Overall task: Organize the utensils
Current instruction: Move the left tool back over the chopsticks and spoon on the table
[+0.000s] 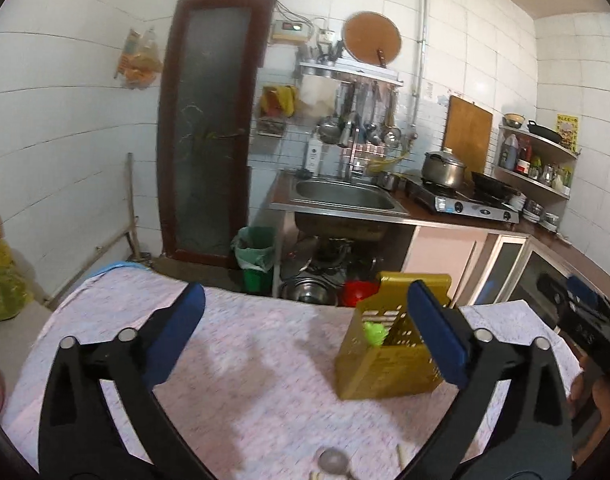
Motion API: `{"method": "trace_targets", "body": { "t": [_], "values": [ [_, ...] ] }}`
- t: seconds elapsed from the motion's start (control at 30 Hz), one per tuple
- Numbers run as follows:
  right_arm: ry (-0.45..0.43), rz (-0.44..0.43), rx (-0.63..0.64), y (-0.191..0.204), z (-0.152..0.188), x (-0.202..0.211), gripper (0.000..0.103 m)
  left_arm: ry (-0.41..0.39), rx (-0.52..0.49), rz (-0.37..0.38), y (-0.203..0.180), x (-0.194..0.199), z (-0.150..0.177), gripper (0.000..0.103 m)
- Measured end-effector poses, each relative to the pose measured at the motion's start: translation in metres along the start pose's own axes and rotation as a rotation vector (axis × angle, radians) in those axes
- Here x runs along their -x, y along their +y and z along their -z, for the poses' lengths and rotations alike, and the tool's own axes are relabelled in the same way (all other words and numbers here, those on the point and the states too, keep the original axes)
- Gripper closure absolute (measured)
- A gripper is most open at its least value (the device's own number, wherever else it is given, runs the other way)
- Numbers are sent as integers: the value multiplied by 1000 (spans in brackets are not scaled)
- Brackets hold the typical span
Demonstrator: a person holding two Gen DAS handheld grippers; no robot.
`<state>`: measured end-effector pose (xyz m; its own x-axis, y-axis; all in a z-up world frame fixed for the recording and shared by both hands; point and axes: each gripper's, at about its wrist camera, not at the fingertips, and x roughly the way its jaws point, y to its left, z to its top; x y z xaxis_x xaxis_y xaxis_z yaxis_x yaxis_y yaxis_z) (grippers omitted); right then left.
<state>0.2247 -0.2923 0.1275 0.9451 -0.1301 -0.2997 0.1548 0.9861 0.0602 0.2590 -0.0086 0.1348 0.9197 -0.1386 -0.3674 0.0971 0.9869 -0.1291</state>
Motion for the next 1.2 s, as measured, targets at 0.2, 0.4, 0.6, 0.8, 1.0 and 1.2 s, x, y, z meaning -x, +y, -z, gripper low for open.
{"method": "trace_targets", "body": {
  "t": [0.2, 0.4, 0.6, 0.8, 1.0, 1.2],
  "values": [
    [148, 41, 1, -8, 65, 19, 20, 111, -37, -13, 6, 7, 38, 5],
    [245, 46, -23, -8, 119, 18, 20, 232, -40, -40, 17, -5, 96, 5],
    [284, 34, -4, -2, 137, 7, 20, 323, -21, -65, 34, -28, 137, 5],
    [385, 38, 58, 12, 166, -6, 20, 374, -47, -77, 34, -40, 157, 5],
    [444, 60, 74, 17, 174, -12, 20, 484, -114, -63, 21, -50, 175, 5],
    [499, 79, 103, 22, 180, -17, 20, 560, -143, -51, 15, -57, 192, 5]
  ]
}}
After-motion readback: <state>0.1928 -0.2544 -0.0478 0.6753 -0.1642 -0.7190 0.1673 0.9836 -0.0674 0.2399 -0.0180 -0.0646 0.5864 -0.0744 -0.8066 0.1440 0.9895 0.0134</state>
